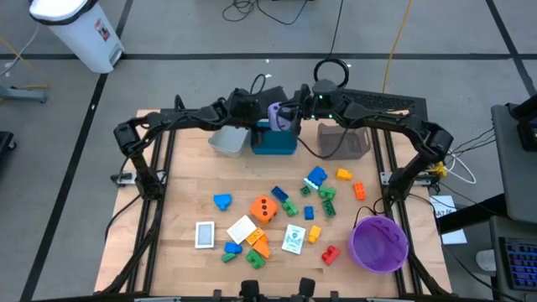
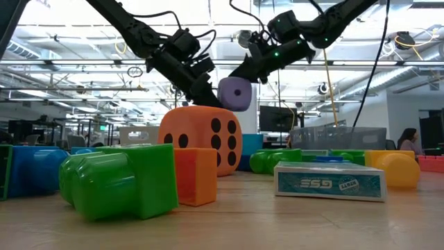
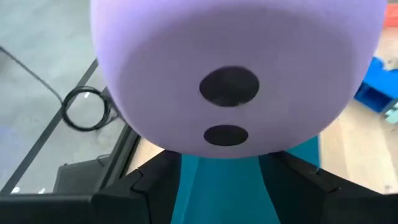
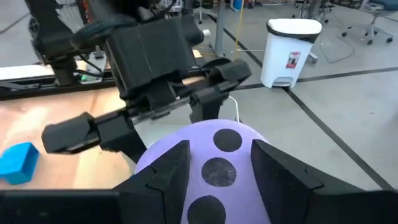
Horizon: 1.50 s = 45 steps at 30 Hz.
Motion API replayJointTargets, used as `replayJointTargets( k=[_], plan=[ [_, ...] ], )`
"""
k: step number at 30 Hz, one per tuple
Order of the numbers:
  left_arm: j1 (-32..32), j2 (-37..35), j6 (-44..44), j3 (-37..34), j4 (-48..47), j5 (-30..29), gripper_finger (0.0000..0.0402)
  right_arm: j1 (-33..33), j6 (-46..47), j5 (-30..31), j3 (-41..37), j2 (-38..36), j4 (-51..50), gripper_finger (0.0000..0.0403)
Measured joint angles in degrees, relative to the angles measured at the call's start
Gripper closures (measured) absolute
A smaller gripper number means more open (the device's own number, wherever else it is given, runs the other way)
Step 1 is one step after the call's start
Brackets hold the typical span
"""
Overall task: Pick & Place Toys
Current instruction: Put the purple dice into the blue bin
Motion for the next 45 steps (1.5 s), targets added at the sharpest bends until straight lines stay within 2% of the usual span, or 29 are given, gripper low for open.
replayJointTargets(
  k=[18, 32, 34, 38, 45],
  plan=[
    [-0.6, 1.1, -1.2, 0.0, -2.6, 0.1, 0.0179, 0.4, 0.5, -0.8, -0.2, 3.3, -2.3, 0.0236],
    [-0.5, 1.1, 1.0, 0.0, -8.4, -0.3, 0.0179, 0.3, 1.7, 0.8, -4.8, 3.5, -4.7, 0.0236],
    [-0.5, 0.9, 0.7, 0.2, -7.6, 0.1, 0.0179, 0.3, 1.1, 2.5, -5.0, 4.2, -6.7, 0.0236],
    [-0.6, 0.4, 0.3, 0.6, -5.2, 2.2, 0.0179, 0.3, -0.6, 2.0, -5.1, 3.8, -9.7, 0.0236],
    [-1.1, 0.6, 0.1, 0.6, -2.3, 1.6, 0.0179, 0.4, -1.2, 1.5, -5.0, 3.8, -10.2, 0.0236]
  ],
)
